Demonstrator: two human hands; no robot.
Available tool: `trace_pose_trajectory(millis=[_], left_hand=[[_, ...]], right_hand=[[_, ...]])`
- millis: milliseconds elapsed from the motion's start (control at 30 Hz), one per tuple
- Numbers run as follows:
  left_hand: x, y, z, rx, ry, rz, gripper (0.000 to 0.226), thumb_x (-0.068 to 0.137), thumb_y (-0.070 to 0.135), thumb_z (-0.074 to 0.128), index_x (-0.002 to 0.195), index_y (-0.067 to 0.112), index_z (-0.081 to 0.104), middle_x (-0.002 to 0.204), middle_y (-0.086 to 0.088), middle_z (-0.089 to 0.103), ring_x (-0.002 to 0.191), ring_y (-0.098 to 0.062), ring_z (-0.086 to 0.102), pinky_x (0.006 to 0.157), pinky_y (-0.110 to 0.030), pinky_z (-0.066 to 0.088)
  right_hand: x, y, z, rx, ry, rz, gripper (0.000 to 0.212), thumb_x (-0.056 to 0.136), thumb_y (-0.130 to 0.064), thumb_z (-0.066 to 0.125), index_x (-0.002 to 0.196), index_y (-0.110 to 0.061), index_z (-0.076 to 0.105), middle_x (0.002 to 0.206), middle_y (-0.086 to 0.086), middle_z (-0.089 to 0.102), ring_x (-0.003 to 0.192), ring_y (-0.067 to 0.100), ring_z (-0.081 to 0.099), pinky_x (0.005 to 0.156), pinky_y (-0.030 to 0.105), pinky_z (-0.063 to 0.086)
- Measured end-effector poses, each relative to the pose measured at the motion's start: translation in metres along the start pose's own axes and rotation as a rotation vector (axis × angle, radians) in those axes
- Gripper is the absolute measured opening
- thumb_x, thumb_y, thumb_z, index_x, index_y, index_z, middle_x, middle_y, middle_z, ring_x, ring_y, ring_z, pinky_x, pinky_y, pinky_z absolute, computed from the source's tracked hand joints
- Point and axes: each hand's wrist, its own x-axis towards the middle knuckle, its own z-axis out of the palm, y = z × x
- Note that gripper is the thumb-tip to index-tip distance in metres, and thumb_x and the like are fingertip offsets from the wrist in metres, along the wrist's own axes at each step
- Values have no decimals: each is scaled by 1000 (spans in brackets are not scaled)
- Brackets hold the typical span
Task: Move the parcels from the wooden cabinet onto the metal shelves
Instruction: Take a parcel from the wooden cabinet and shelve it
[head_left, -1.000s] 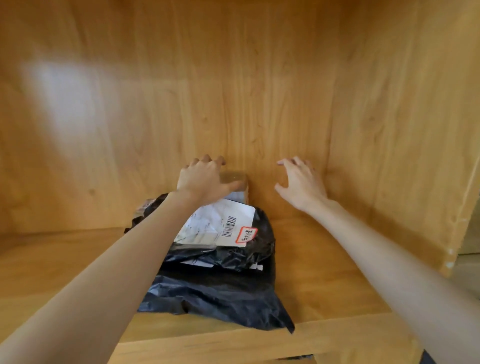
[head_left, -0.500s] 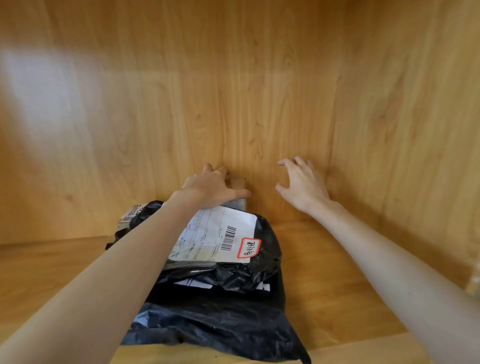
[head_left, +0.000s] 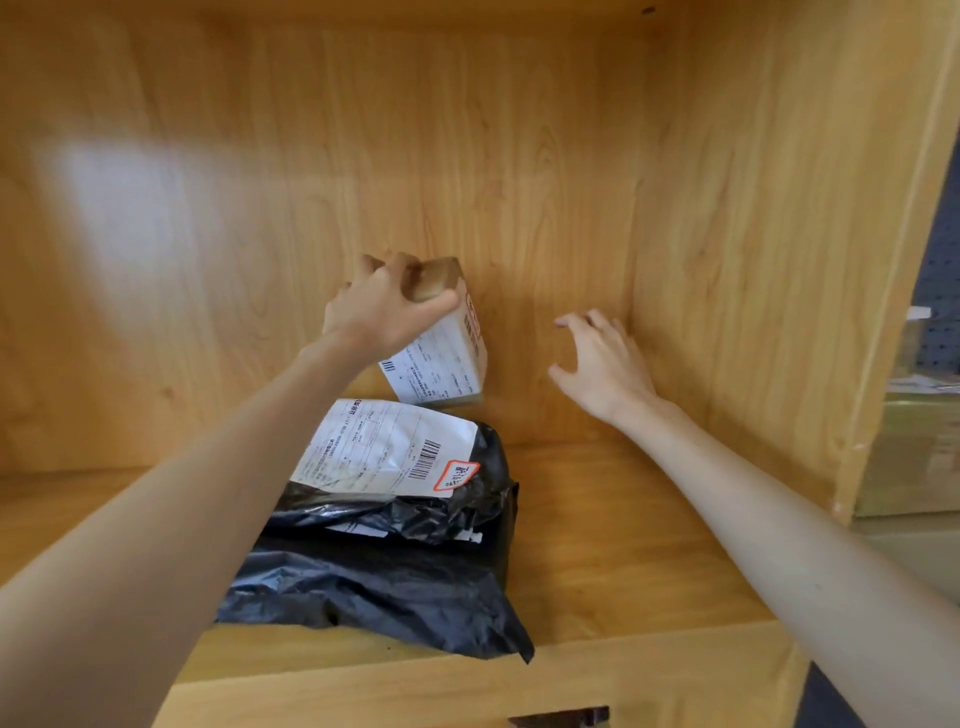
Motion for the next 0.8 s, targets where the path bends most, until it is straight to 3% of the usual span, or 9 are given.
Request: trace_pose_trajectory(millis=[200,367,467,567,700,800], left_hand=[[-39,-7,-10,-242,135,-39,75,63,63,52,131,32,47,119,4,41,100,-18,54,93,-40,48],[-69,-7,-24,-492,276,-14,77,63,58,56,133,26,49,121,-1,43,106,-14,51,75,-13,40],[-78,-3,-38,-577,299,26,76,63,62,54,132,30,48,127,-3,49,110,-18,55,86,-27,46],[-92,2,-49,-633,292,68,71,63,62,54,129,35,50,129,-1,50,109,-18,55,79,-23,42],[-118,1,-60,-686,240,96,62,63,60,55,123,41,52,131,3,53,113,-16,55,82,-26,43],[-143,2,-70,-701,216,119,70,67,56,60,132,33,46,129,15,50,106,4,53,75,-13,41]], right_hand=[[-22,-6,-8,206,-72,-53,64,87,-29,64,144,-20,34,137,5,42,131,26,36,99,35,36],[-41,-21,-14,443,-170,-107,102,72,-30,79,151,-30,13,154,1,26,141,18,27,107,35,32],[-48,-33,-27,558,-151,-120,115,69,-29,84,153,-31,4,157,1,18,143,18,22,111,34,26],[-55,-45,-45,687,-115,-124,125,65,-28,87,152,-35,-1,160,-2,11,145,20,19,114,42,25],[-70,-60,-60,677,-73,-157,123,62,-30,89,153,-30,6,158,-4,18,142,16,24,113,40,25],[-88,-71,-65,621,-75,-177,104,61,-31,89,145,-21,28,138,-8,44,127,10,40,106,34,35]])
